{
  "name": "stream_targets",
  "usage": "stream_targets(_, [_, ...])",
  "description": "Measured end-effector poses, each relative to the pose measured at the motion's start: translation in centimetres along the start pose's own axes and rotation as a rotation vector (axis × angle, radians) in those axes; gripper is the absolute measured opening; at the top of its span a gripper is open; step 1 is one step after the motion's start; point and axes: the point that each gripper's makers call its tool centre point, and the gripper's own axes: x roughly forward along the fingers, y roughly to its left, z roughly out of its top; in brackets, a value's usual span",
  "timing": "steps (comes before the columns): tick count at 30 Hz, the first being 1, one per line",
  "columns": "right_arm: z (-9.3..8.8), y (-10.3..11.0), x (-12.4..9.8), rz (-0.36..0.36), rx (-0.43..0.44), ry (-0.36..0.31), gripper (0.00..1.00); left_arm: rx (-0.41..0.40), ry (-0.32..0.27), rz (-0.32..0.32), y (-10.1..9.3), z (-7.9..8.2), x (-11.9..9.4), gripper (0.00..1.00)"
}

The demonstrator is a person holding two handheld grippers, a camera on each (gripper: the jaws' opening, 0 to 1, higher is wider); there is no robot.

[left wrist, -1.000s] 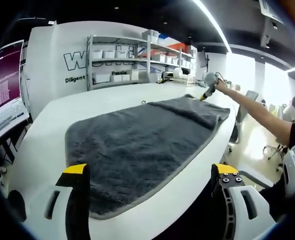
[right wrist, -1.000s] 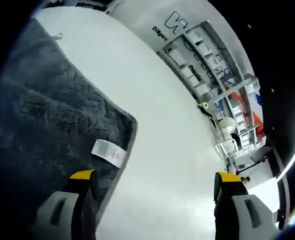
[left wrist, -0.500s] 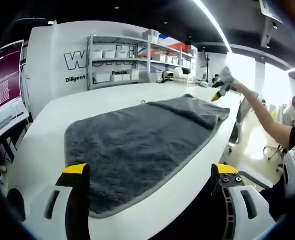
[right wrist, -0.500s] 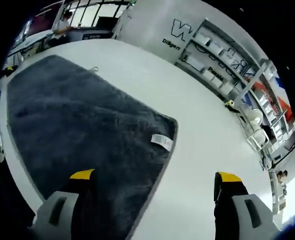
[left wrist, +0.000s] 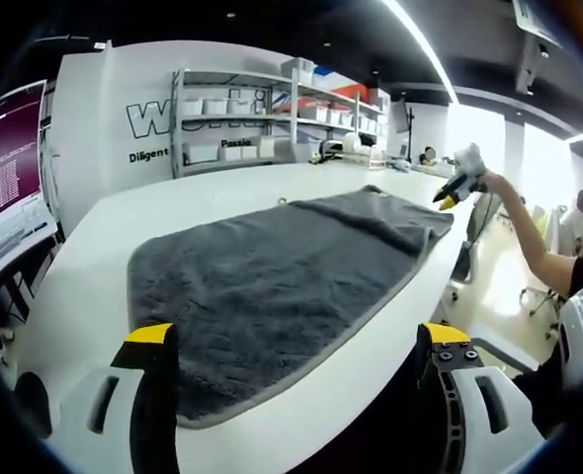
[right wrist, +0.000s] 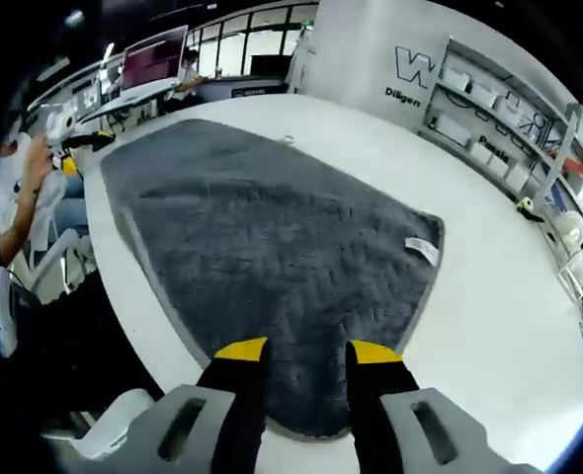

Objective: Open the folded towel by lifting each exposed corner and separating the folded layers until the towel lies flat within the target outline without major curled edges

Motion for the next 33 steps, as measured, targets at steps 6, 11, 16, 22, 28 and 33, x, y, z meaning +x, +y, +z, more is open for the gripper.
stream_targets(6, [-1.3, 1.3, 1.2, 0.044, -0.028, 0.054, 0.18, -0.005, -0.001, 0.002, -0.1, -0.2, -0.2, 0.98])
stream_targets(11, [-2.2, 1.1, 2.0, 0.077, -0.014, 0.076, 0.15, -0.008, 0.003, 0.006, 0.1, -0.3, -0.4, 0.97])
stream_targets(16, [-2.4, 1.1, 1.8, 0.106, 0.026, 0.044, 0.08, -0.018, 0.004, 0.018, 0.3, -0.5, -0.6, 0.96])
stream_targets(22, [-2.9, 0.8, 1.4, 0.128, 0.041, 0.032, 0.05, -0.020, 0.005, 0.018, 0.3, -0.7, -0.7, 0.96])
stream_targets(28, [-3.3, 0.4, 1.1, 0.134, 0.056, 0.025, 0.04, -0.021, 0.010, 0.020, 0.5, -0.8, -0.7, 0.96])
stream_targets(33, [-3.9, -0.2, 0.7, 0.115, 0.060, 0.024, 0.04, -0.022, 0.012, 0.021, 0.5, -0.9, -0.8, 0.96])
